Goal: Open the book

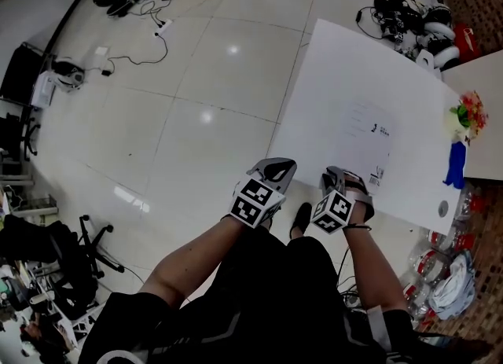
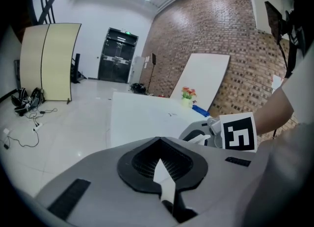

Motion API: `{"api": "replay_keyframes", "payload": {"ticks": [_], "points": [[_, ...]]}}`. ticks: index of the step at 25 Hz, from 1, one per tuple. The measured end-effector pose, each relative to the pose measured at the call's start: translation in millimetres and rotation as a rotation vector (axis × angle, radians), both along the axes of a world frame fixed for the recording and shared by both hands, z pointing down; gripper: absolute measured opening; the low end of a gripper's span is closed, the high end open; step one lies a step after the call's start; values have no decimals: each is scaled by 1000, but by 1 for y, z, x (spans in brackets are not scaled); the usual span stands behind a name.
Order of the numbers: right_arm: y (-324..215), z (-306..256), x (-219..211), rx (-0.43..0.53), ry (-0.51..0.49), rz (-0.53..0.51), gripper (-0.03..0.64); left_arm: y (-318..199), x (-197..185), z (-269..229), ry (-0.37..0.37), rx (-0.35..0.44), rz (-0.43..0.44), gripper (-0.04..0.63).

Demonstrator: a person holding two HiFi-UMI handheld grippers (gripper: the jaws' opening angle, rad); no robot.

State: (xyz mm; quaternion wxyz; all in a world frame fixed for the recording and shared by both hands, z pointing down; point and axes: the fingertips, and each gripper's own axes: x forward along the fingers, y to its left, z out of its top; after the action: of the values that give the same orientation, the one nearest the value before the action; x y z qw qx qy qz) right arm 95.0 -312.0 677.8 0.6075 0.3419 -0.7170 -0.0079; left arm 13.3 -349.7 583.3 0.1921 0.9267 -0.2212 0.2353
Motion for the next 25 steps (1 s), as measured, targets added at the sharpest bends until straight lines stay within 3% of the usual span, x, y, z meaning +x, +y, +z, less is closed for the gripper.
{"api": "replay_keyframes", "payload": {"ticks": [10, 19, 25], "points": [[1, 0, -2, -43, -3, 71, 34, 7, 5, -11, 55, -18, 18, -5], [-10, -25, 5, 53, -57, 191, 6, 11, 4, -14, 75, -10, 43, -5], [-13, -67, 24, 170, -162, 343, 2, 8, 11, -16, 72, 1, 66, -5]]}}
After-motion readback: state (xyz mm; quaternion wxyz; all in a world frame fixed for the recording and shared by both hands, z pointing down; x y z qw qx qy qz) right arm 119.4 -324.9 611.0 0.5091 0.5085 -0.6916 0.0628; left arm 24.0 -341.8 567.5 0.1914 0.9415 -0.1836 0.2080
